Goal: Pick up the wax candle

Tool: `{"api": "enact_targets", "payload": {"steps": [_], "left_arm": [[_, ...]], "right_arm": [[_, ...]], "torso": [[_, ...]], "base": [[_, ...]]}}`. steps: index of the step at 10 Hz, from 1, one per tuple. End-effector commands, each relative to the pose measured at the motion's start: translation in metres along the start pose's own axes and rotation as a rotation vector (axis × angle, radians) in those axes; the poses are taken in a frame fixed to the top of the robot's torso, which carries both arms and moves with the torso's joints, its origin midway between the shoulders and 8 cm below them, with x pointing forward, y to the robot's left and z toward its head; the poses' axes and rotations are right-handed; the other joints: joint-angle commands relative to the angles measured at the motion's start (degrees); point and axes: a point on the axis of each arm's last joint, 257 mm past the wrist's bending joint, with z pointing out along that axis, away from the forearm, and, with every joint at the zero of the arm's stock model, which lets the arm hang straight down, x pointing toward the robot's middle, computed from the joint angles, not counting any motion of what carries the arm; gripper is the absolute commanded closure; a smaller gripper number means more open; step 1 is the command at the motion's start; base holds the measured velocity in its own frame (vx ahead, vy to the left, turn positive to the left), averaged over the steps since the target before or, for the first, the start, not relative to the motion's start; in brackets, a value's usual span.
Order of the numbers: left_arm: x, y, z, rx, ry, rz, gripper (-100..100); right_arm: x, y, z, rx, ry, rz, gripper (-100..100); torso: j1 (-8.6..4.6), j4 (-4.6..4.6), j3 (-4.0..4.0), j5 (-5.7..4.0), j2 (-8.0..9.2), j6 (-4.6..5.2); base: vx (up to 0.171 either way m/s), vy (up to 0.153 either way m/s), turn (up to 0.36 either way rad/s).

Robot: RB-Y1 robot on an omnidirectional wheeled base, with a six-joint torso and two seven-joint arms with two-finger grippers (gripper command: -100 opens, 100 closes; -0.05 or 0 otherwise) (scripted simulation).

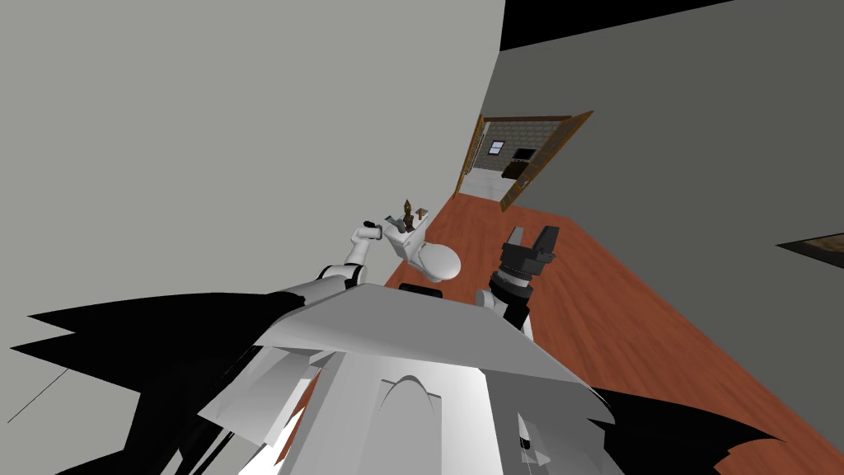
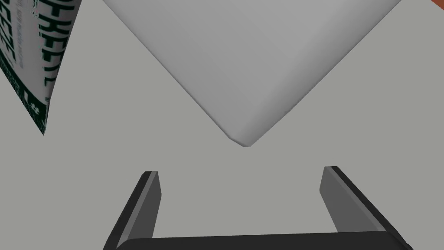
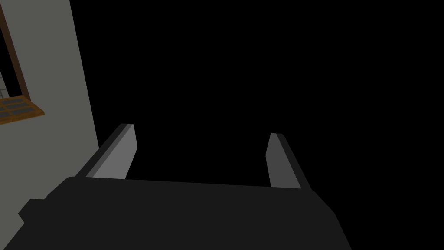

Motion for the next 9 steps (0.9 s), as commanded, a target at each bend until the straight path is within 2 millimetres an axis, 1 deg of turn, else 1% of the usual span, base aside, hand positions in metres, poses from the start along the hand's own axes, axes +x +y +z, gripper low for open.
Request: {"api": "enact_targets", "payload": {"steps": [1,2,3,4,5,6,7,8,9], "left_arm": [[0.002,0.003,0.001,-0.028,0.002,-0.004,-100],[0.002,-0.001,0.001,-0.067,0.003,-0.023,-100],[0.005,0.002,0.002,-0.088,0.007,-0.023,-100],[0.003,-0.003,0.001,-0.117,0.006,-0.042,-100],[0.008,-0.001,0.0,-0.144,0.012,-0.042,-100],[0.006,-0.006,-0.001,-0.17,0.011,-0.06,-100],[0.011,-0.005,-0.003,-0.198,0.017,-0.06,-100],[0.01,-0.01,-0.005,-0.224,0.017,-0.079,-100],[0.015,-0.009,-0.007,-0.25,0.023,-0.079,-100]], "right_arm": [[0.0,0.0,0.0,0.0,0.0,0.0,0],[0.0,0.0,0.0,0.0,0.0,0.0,0],[0.0,0.0,0.0,0.0,0.0,0.0,0],[0.0,0.0,0.0,0.0,0.0,0.0,0],[0.0,0.0,0.0,0.0,0.0,0.0,0],[0.0,0.0,0.0,0.0,0.0,0.0,0],[0.0,0.0,0.0,0.0,0.0,0.0,0],[0.0,0.0,0.0,0.0,0.0,0.0,0],[0.0,0.0,0.0,0.0,0.0,0.0,0]], "torso": [[0.0,0.0,0.0,0.0,0.0,0.0],[0.02,0.0,0.0,0.01,0.0,-0.01],[0.02,0.0,0.0,0.0,-0.01,0.0],[0.02,0.0,-0.01,0.01,-0.01,-0.01],[0.02,0.0,-0.01,0.0,-0.01,0.0],[0.01,-0.01,-0.01,0.0,-0.02,0.0],[0.0,0.0,-0.01,0.0,-0.02,0.0],[0.01,-0.01,-0.01,0.0,-0.02,-0.01],[0.01,0.0,-0.01,0.0,-0.01,-0.01]], "base": [[0.0,-0.007,-0.001],[-0.002,-0.008,0.001],[-0.001,-0.008,-0.001],[0.0,-0.011,-0.004],[0.001,-0.011,-0.001],[0.002,-0.014,-0.009],[0.0,-0.009,-0.003],[-0.001,-0.009,-0.013],[0.002,-0.007,-0.007]]}}
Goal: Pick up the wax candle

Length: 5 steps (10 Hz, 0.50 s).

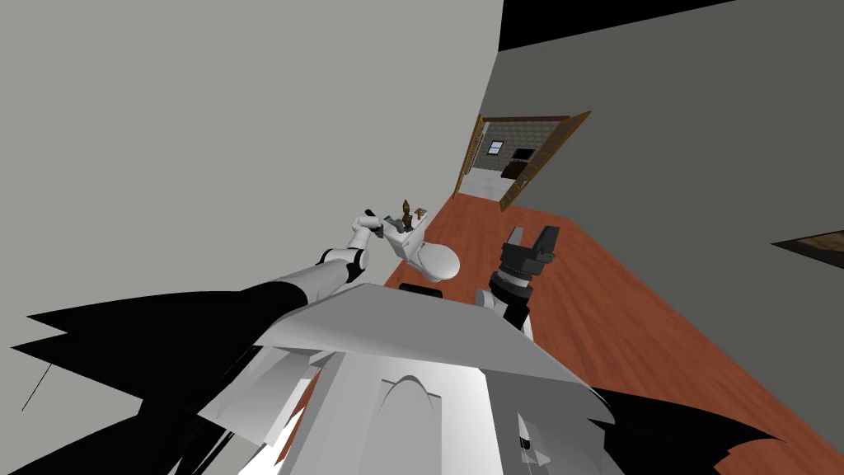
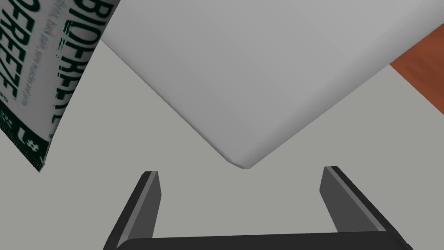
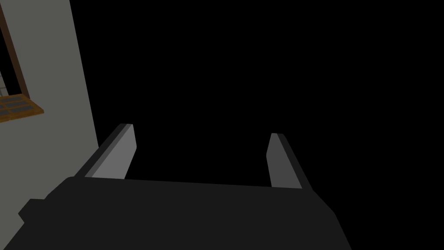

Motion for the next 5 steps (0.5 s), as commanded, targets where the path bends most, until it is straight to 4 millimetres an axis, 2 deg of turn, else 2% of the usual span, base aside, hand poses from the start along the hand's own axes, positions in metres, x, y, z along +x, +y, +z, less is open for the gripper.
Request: {"api": "enact_targets", "payload": {"steps": [1,5], "left_arm": [[0.0,-0.003,-0.006,-0.046,0.003,-0.021,-100],[0.01,-0.008,-0.022,-0.147,0.019,-0.054,-100]], "right_arm": [[0.0,0.0,0.0,0.0,0.0,0.0,0],[0.0,0.0,0.0,0.0,0.0,0.0,0]], "torso": [[0.0,0.0,0.0,0.0,0.0,0.0],[0.0,-0.01,-0.01,0.0,-0.01,0.0]], "base": [[0.005,-0.011,-0.017],[0.006,-0.009,-0.017]]}}
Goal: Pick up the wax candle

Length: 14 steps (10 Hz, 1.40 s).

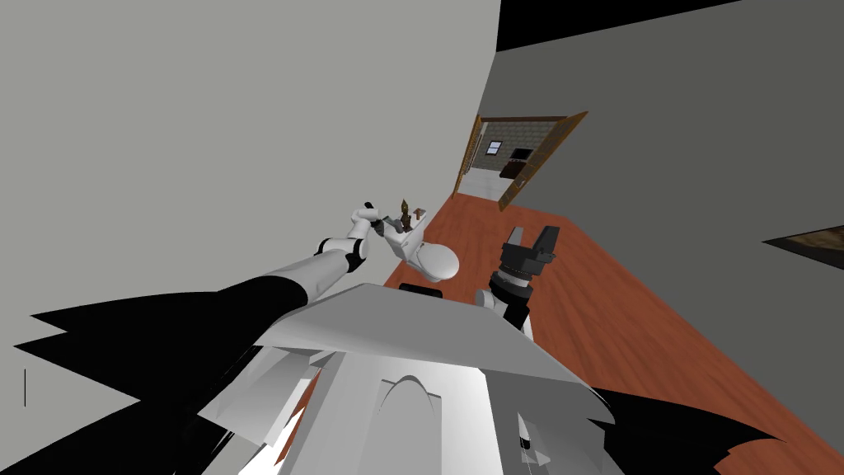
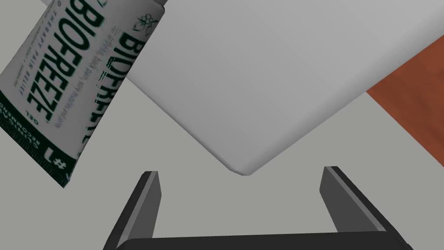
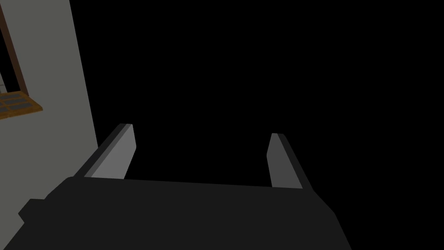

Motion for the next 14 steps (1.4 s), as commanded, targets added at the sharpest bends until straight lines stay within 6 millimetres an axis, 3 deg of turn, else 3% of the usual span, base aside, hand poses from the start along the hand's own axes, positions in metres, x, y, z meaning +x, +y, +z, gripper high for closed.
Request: {"api": "enact_targets", "payload": {"steps": [1,14], "left_arm": [[0.005,-0.001,-0.008,-0.032,0.007,-0.007,-100],[0.032,-0.017,-0.093,-0.252,0.061,-0.085,-100]], "right_arm": [[0.0,0.0,0.0,0.0,0.0,0.0,0],[0.0,0.0,0.0,0.0,0.0,0.0,0]], "torso": [[0.0,0.0,0.0,0.0,0.0,0.0],[-0.05,-0.01,0.01,0.0,0.03,-0.01]], "base": [[0.006,-0.008,-0.015],[0.008,-0.015,-0.033]]}}
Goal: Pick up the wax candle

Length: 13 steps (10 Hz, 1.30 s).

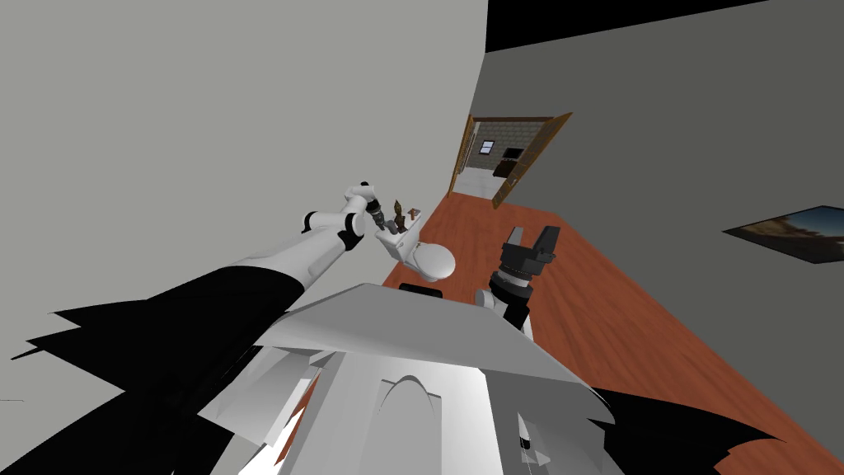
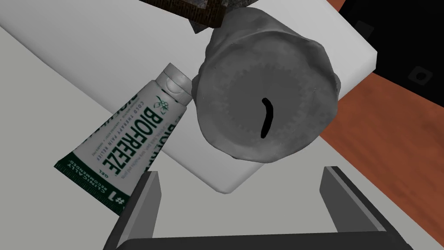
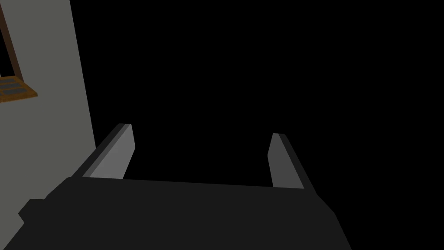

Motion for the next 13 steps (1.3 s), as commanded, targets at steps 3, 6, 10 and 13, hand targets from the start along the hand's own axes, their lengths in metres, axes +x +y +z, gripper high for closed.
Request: {"api": "enact_targets", "payload": {"steps": [3,6,10,13], "left_arm": [[0.004,0.002,-0.011,-0.026,0.008,-0.007,-100],[0.007,0.002,-0.015,-0.032,0.012,-0.008,0],[0.007,0.009,0.007,-0.032,0.012,-0.006,-100],[0.008,0.01,0.008,-0.035,0.012,-0.006,100]], "right_arm": [[0.0,0.0,0.0,0.0,0.0,0.0,0],[0.0,0.0,0.0,0.0,0.0,0.0,0],[0.0,0.0,0.0,0.0,0.0,0.0,0],[0.0,0.0,0.0,0.0,0.0,0.0,0]], "torso": [[0.09,0.0,0.0,0.02,0.0,-0.02],[0.03,0.0,0.01,0.01,0.02,-0.02],[0.17,-0.04,-0.05,0.06,-0.08,-0.03],[0.17,0.0,-0.03,0.04,-0.06,0.0]], "base": [[0.004,-0.013,-0.015],[0.0,-0.021,-0.027],[0.018,0.004,0.001],[0.0,0.0,0.0]]}}
